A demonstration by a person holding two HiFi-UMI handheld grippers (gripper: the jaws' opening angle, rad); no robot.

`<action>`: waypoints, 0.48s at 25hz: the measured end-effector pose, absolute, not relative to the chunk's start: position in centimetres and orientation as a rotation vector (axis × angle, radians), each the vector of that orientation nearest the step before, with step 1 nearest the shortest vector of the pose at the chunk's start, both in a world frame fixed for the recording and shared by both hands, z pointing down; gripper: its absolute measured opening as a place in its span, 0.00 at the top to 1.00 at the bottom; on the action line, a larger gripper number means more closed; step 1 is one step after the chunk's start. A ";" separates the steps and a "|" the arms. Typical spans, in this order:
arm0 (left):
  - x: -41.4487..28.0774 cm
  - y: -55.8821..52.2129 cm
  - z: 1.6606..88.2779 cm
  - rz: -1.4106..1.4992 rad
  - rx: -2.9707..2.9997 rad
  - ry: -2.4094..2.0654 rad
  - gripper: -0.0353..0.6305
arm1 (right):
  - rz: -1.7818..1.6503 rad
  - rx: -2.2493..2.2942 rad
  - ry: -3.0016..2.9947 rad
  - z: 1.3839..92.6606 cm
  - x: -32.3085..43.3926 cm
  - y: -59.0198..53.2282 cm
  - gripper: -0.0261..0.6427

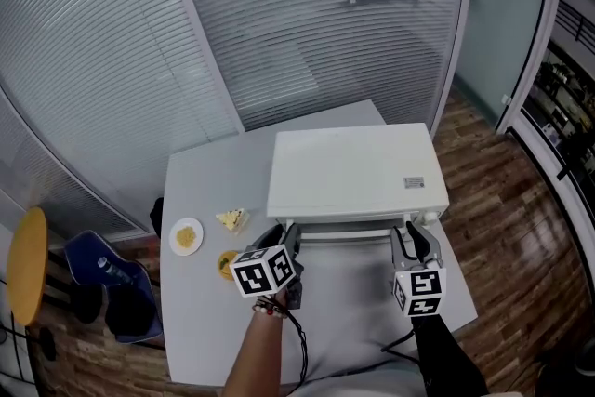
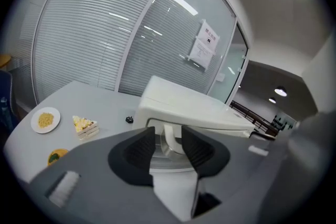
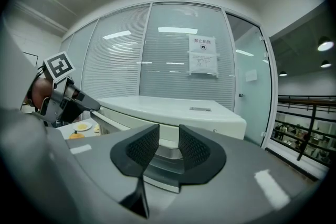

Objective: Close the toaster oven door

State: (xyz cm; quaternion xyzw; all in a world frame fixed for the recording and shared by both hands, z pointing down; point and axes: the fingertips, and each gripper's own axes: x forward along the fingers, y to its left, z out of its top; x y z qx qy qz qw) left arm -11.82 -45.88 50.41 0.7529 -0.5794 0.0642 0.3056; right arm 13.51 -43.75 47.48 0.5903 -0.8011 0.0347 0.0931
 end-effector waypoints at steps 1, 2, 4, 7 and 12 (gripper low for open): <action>-11.9 -45.8 50.3 0.175 2.001 -1.541 0.70 | 0.102 1.751 -2.379 47.4 13.5 -43.8 0.81; -11.8 -45.7 50.3 0.181 2.011 -1.545 0.69 | 0.101 1.751 -2.379 47.4 13.5 -43.9 0.81; -11.8 -45.7 50.3 0.193 2.031 -1.552 0.69 | 0.104 1.755 -2.377 47.4 13.5 -44.0 0.81; -11.7 -45.8 50.2 0.214 2.053 -1.558 0.69 | 0.114 1.760 -2.383 47.4 13.4 -44.2 0.81; -11.6 -45.8 50.3 0.211 2.075 -1.561 0.69 | 0.144 1.771 -2.401 47.6 13.5 -44.2 0.81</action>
